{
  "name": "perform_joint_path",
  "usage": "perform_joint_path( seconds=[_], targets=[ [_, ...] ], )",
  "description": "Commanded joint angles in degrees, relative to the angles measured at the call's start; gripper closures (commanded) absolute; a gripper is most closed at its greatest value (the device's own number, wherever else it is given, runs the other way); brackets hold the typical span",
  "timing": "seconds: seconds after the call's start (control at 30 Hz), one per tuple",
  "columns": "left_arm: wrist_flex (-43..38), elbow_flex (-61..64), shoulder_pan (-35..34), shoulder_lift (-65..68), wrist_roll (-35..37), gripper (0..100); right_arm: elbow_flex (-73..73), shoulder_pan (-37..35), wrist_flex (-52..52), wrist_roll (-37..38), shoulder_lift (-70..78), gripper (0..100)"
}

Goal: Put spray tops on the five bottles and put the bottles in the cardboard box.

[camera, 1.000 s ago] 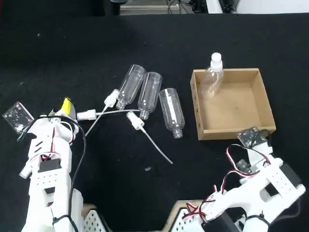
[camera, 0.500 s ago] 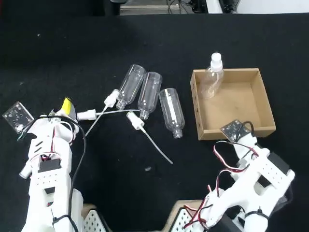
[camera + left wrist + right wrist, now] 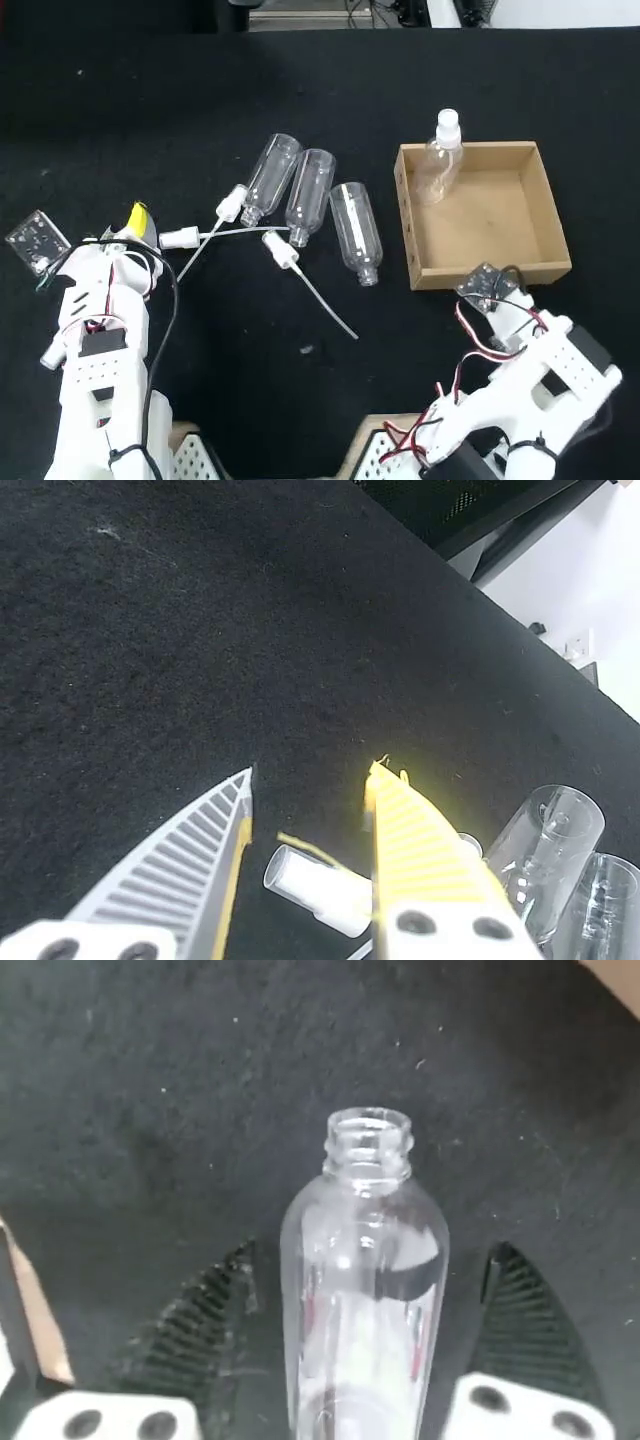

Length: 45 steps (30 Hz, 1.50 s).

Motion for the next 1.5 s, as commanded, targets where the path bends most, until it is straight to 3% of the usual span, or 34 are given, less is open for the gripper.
perform_joint_path(
  seconds=[0.0,0.17,0.27,0.33,0.47,0.57,0.73,0.97,1.07,1.23,1.37,1.47],
  targets=[
    [-1.41,-2.33,0.84,-0.44,-0.44,83,1.45,0.97,-2.2,0.97,-0.84,76.0],
    [-1.41,-2.33,0.84,-0.44,-0.44,83,6.73,0.97,-10.99,0.97,-0.92,83.9],
    [-1.41,-2.33,0.84,-0.44,-0.44,83,7.16,0.97,-10.29,0.44,-1.27,90.2],
    [-1.41,-2.33,0.84,-0.44,-0.44,83,4.53,0.35,-7.47,-2.73,-1.27,98.8],
    [-1.41,-2.33,0.84,-0.44,-0.44,83,-9.27,-2.02,4.4,-12.57,-1.36,98.8],
    [-1.41,-2.33,0.84,-0.44,-0.44,83,-22.11,-4.75,17.05,-15.91,-1.36,98.8],
    [-1.14,-2.33,0.66,-0.44,-0.44,83,-38.46,-14.77,30.42,-27.52,-1.36,98.8],
    [-0.79,-2.86,0.31,-0.44,-2.37,83,-49.8,-34.02,31.56,-48.88,-4.09,98.8],
    [4.92,-6.02,0.75,-0.53,-8.7,83,-50.59,-43.52,31.3,-56.97,-8.57,98.8],
    [24.79,-19.56,4.26,0.18,-15.03,83,-48.4,-57.41,27.96,-64.62,-13.85,98.8],
    [35.16,-26.68,8.75,1.49,-20.13,83,-39.08,-62.68,18.64,-66.9,-18.77,98.8],
    [39.91,-30.46,15.16,6.95,-23.47,83,-31.43,-62.68,13.89,-69.45,-23.34,98.8]
  ],
)
